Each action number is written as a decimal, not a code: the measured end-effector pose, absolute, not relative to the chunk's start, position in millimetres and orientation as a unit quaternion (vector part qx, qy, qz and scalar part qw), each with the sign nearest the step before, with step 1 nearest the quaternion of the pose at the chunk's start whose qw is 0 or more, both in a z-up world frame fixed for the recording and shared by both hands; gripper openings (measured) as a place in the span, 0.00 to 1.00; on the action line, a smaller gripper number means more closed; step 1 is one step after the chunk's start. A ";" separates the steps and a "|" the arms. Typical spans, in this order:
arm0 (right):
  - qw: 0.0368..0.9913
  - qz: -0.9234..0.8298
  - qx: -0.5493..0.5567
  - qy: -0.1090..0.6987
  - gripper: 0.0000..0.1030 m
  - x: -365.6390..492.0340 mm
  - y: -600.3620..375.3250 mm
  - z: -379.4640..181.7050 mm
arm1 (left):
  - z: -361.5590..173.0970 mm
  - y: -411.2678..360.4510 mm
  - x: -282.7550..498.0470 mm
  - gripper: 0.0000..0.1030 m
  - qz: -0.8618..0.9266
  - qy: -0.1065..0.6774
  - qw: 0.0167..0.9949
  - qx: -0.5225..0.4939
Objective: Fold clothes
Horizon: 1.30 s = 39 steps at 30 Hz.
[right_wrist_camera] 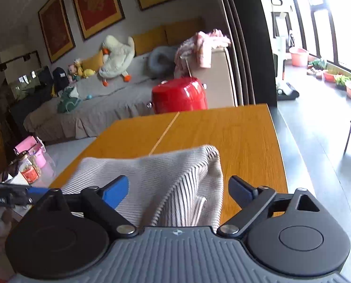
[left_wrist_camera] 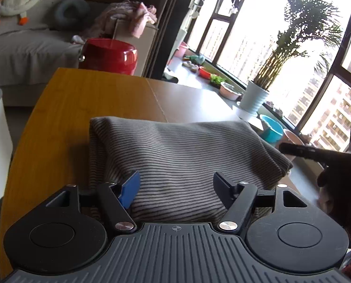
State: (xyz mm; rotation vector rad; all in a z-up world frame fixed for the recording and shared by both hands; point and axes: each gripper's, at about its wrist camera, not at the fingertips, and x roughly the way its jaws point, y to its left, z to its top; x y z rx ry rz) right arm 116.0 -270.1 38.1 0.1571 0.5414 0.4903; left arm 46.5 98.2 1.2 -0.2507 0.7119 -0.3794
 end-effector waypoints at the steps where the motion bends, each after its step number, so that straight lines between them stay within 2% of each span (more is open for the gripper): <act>1: 0.928 0.254 0.073 0.261 0.94 119.9 -264.1 41.4 | -2.6 95.5 46.5 0.73 -0.192 0.354 0.906 -0.127; 3: 0.919 0.288 0.060 0.263 0.94 128.7 -249.8 44.8 | -10.4 90.1 46.7 0.76 -0.207 0.372 0.894 -0.138; 5: 0.903 0.319 0.033 0.286 0.95 140.8 -232.3 38.0 | -17.8 85.8 47.3 0.83 -0.221 0.388 0.883 -0.148; 8: 0.887 0.305 -0.028 0.344 0.95 161.9 -208.9 5.0 | -26.6 87.6 51.8 0.88 -0.230 0.394 0.876 -0.156; 11: 0.891 0.294 -0.042 0.343 0.99 162.6 -206.3 -13.3 | -36.9 91.9 60.9 0.89 -0.243 0.394 0.869 -0.173; 21: 0.904 0.262 -0.009 0.337 1.00 153.6 -211.5 -17.1 | -44.8 104.0 151.7 0.91 -0.227 0.359 0.885 -0.192; 29: 0.888 0.290 -0.004 0.356 1.00 132.8 -172.6 -12.4 | -44.8 88.6 210.6 0.95 -0.203 0.340 0.907 -0.143; 31: 0.879 0.313 0.014 0.359 1.00 126.9 -163.2 -11.9 | -45.6 89.1 219.0 0.99 -0.207 0.336 0.908 -0.140; 34: 0.864 0.347 0.046 0.362 1.00 124.3 -149.0 -12.0 | -45.0 92.5 228.6 0.99 -0.206 0.333 0.909 -0.141; 39: 0.869 0.349 0.027 0.350 1.00 124.1 -120.9 -14.4 | -32.4 117.3 224.2 0.99 -0.189 0.331 0.908 -0.175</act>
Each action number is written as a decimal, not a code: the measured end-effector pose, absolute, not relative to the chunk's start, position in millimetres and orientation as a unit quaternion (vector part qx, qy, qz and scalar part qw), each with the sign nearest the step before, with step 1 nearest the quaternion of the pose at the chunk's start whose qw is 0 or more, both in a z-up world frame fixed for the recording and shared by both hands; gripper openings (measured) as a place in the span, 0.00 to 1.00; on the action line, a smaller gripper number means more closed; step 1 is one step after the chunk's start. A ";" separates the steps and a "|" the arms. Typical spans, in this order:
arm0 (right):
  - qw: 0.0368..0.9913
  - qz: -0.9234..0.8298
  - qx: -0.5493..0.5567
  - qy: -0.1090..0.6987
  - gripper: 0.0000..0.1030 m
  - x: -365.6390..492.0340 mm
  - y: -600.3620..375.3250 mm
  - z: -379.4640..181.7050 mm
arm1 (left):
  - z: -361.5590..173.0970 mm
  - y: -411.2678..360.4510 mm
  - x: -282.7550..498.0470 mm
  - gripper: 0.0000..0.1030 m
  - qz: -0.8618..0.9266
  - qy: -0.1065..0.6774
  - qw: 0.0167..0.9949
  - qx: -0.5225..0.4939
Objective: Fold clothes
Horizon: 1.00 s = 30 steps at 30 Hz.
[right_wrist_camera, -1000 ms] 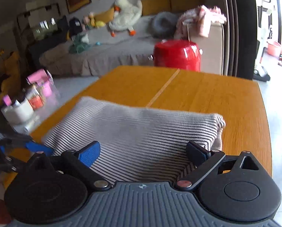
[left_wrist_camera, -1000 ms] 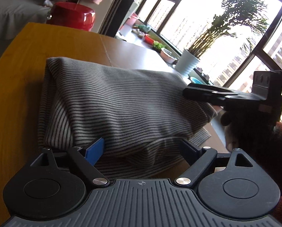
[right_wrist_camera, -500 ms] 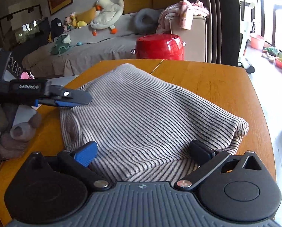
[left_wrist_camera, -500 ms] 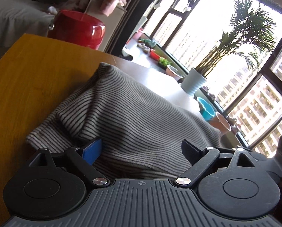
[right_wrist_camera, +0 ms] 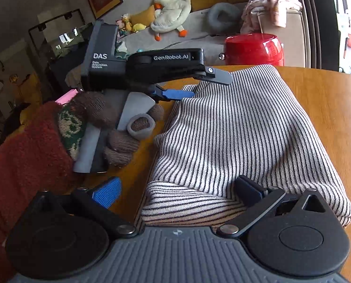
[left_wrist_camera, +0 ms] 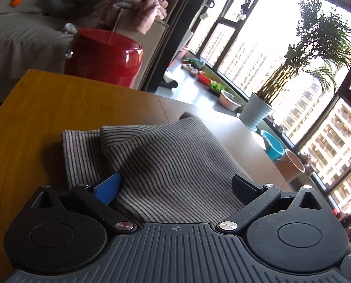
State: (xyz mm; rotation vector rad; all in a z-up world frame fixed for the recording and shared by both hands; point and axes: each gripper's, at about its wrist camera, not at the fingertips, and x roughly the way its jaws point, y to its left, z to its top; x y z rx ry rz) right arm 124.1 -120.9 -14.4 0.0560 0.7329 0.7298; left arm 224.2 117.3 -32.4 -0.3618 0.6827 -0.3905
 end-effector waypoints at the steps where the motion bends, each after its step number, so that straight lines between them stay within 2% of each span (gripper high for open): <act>1: 0.871 0.345 0.017 0.349 1.00 122.9 -115.4 -14.6 | -28.3 122.5 220.5 0.99 -0.188 0.326 0.908 -0.182; 6: 0.872 0.346 -0.037 0.344 1.00 115.9 -101.0 -9.7 | -9.2 127.8 193.0 0.99 -0.195 0.310 0.914 -0.176; 11: 0.893 0.332 -0.014 0.302 1.00 116.8 -136.3 18.2 | -8.6 113.4 162.3 0.99 -0.231 0.324 0.903 -0.160; 12: 0.904 0.318 -0.017 0.286 0.96 117.1 -144.5 23.6 | -11.9 112.6 159.9 0.98 -0.232 0.330 0.901 -0.161; 14: 0.926 0.271 -0.039 0.261 0.74 121.9 -154.5 27.3 | -18.5 111.4 156.2 0.91 -0.231 0.343 0.895 -0.164; 16: 0.931 0.244 -0.048 0.266 0.65 131.9 -159.7 22.2 | -25.2 112.8 159.5 0.79 -0.221 0.356 0.892 -0.169; 18: 0.924 0.241 -0.046 0.294 0.58 141.7 -162.4 10.8 | -31.2 115.2 163.0 0.72 -0.209 0.362 0.892 -0.171; 20: 0.915 0.241 -0.065 0.317 0.58 147.6 -157.9 -5.4 | -35.0 118.0 165.1 0.67 -0.207 0.363 0.891 -0.174; 23: 0.917 0.238 -0.061 0.313 0.58 141.1 -160.4 -12.2 | -39.1 118.7 166.4 0.63 -0.208 0.363 0.893 -0.166; 30: 0.919 0.228 -0.054 0.317 0.60 110.9 -174.2 -12.2 | -43.6 103.2 173.1 0.65 -0.217 0.356 0.898 -0.138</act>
